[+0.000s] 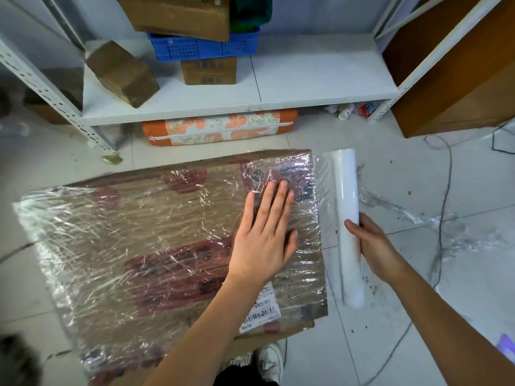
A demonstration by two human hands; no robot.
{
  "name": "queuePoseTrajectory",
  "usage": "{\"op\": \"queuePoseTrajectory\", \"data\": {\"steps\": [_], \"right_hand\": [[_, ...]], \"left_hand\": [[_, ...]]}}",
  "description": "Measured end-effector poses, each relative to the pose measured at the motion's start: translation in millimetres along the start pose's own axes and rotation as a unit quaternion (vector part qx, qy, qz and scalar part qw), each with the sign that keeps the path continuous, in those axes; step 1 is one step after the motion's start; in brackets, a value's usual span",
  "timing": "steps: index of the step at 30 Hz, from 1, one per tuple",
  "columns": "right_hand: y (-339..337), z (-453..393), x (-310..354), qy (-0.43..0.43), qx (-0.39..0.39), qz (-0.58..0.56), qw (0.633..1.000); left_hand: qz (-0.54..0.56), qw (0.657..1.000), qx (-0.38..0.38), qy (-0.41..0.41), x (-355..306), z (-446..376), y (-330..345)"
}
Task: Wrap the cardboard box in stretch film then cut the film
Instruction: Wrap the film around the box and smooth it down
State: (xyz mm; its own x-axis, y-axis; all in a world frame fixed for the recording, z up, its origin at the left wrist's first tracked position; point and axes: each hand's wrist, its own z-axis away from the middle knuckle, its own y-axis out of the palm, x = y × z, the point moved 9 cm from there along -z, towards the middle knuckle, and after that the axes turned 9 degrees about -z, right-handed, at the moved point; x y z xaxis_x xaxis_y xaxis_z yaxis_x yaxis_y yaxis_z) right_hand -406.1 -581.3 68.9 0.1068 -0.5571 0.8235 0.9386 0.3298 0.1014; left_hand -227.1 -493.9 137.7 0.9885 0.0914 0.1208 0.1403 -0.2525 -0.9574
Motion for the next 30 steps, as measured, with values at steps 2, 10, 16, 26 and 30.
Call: {"op": "queuePoseTrajectory", "data": {"steps": [2, 10, 16, 26, 30], "right_hand": [[-3, -2, 0, -0.007, -0.007, 0.017, 1.000], [-2, -17, -17, 0.019, -0.013, 0.076, 0.997], [5, -13, -25, 0.069, 0.009, -0.024, 0.997], [9, 0, -30, 0.043, 0.028, 0.100, 0.994], [27, 7, -31, 0.011, 0.049, 0.119, 0.992]], "left_hand": [[0.000, 1.000, -0.013, 0.002, -2, 3, -2], [-0.012, 0.999, -0.042, 0.007, -14, 21, -9], [-0.023, 0.999, -0.032, 0.004, -13, 22, -8], [-0.016, 0.999, -0.041, 0.004, -19, 29, -18], [0.024, 0.999, -0.045, 0.010, -25, 40, -30]]}}
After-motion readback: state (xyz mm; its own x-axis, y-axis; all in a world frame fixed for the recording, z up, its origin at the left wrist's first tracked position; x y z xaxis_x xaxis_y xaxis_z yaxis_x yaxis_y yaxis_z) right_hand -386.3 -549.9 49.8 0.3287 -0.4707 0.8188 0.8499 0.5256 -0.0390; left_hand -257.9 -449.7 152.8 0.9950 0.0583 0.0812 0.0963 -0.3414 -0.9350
